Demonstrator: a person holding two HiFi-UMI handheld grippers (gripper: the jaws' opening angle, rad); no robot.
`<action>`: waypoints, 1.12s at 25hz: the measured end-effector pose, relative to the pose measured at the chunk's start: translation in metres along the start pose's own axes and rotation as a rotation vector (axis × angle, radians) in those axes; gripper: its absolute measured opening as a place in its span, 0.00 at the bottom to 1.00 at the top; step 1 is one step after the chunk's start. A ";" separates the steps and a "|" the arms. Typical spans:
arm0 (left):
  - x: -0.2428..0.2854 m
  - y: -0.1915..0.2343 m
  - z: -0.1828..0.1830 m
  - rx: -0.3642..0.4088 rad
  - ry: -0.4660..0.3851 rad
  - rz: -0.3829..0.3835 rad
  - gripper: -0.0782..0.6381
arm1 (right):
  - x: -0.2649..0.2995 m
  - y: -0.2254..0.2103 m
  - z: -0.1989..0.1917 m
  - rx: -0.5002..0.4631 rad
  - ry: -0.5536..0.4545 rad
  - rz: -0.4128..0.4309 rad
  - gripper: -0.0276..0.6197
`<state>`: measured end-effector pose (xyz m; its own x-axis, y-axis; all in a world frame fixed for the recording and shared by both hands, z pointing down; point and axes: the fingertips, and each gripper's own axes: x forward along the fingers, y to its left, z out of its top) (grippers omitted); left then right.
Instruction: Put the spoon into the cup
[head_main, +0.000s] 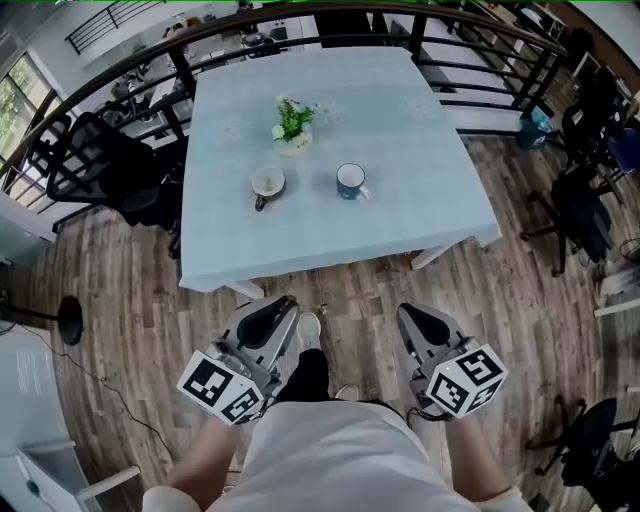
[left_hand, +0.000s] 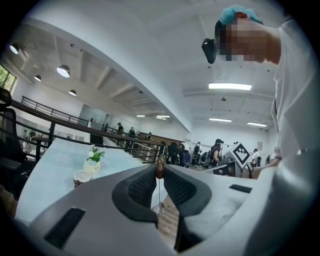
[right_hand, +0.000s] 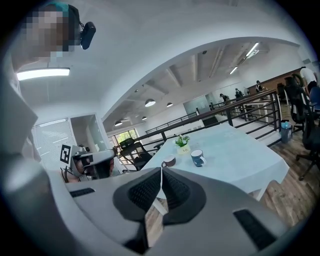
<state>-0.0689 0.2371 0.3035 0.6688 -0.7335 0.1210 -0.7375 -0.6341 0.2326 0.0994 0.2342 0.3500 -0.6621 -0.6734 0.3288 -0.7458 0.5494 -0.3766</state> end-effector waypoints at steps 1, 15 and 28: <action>0.006 0.009 0.001 -0.003 0.004 -0.003 0.19 | 0.010 -0.004 0.003 0.003 0.003 -0.002 0.08; 0.082 0.138 0.021 -0.005 0.045 -0.052 0.19 | 0.141 -0.047 0.046 0.035 0.036 -0.045 0.08; 0.159 0.248 0.063 -0.037 0.075 -0.111 0.19 | 0.245 -0.090 0.116 0.071 0.051 -0.119 0.08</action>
<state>-0.1514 -0.0529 0.3197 0.7520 -0.6386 0.1637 -0.6559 -0.6997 0.2834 0.0131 -0.0379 0.3641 -0.5735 -0.7046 0.4179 -0.8134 0.4295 -0.3923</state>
